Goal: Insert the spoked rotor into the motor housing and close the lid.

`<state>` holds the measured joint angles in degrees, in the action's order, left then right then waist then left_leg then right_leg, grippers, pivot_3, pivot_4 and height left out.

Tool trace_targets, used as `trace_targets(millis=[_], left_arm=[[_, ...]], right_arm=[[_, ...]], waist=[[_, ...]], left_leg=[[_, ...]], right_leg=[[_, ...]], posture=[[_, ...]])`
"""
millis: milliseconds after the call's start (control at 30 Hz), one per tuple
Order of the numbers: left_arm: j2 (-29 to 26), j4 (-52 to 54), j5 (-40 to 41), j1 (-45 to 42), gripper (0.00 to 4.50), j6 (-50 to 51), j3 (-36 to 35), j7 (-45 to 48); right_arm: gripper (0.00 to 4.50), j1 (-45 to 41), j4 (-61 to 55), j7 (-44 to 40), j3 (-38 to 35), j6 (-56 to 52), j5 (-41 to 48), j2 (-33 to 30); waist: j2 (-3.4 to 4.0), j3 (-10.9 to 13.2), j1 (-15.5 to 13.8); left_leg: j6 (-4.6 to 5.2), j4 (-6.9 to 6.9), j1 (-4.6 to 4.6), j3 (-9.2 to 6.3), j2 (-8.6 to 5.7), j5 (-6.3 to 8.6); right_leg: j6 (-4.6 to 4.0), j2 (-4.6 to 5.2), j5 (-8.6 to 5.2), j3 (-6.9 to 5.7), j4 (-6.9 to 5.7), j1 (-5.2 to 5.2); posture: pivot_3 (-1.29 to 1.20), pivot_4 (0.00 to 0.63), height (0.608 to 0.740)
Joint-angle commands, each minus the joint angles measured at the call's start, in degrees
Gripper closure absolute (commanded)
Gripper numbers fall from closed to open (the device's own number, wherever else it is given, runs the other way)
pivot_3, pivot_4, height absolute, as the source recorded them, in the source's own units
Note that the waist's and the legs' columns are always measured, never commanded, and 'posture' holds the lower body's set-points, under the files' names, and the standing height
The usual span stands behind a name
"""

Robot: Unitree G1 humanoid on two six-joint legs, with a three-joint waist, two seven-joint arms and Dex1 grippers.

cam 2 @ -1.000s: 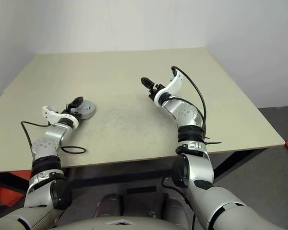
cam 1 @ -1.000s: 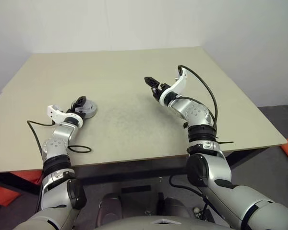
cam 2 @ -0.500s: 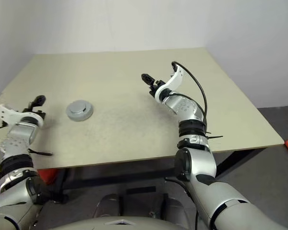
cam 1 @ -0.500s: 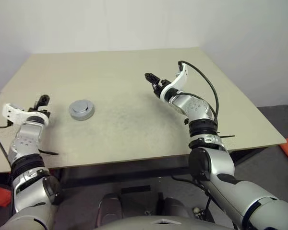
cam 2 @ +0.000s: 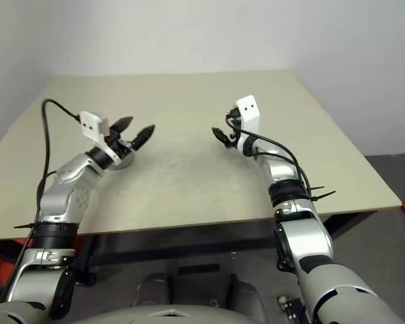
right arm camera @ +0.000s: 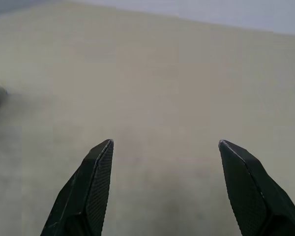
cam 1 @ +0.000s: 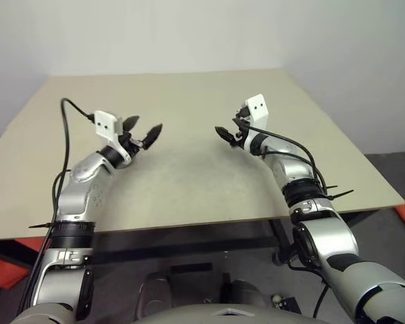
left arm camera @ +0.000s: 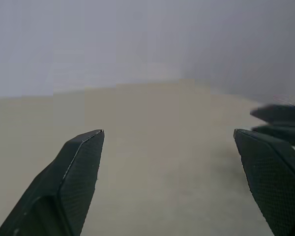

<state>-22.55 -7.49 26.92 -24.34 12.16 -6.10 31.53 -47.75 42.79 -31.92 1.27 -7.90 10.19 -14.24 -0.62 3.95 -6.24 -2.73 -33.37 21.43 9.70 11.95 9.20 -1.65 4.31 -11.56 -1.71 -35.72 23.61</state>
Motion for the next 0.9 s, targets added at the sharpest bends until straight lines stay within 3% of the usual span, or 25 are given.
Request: trace_targets(millis=[33,900], left_arm=[[1.76,-2.70,-6.47,-0.82,0.07,-2.86,5.92,2.22],[8.61,-6.81,-14.35,-2.63,0.07,-7.10,5.27,-4.29]], right_arm=[[0.64,-2.40,4.88,-1.37,0.81,5.48,-4.02,-3.31],[0.64,-1.15,5.67,1.68,-2.58,9.51,-5.69,-1.26]], waist=[[0.08,-0.02,0.74],[0.09,-0.02,0.79]], left_leg=[[0.00,0.01,-0.13,0.00,0.02,0.00],[0.37,-0.07,-0.29,0.07,0.00,0.20]], right_leg=[[-0.03,-0.03,0.02,0.00,0.00,-0.10],[-0.14,0.00,0.07,0.06,0.04,-0.26]], posture=[[0.00,0.000,0.740],[0.00,0.000,0.740]])
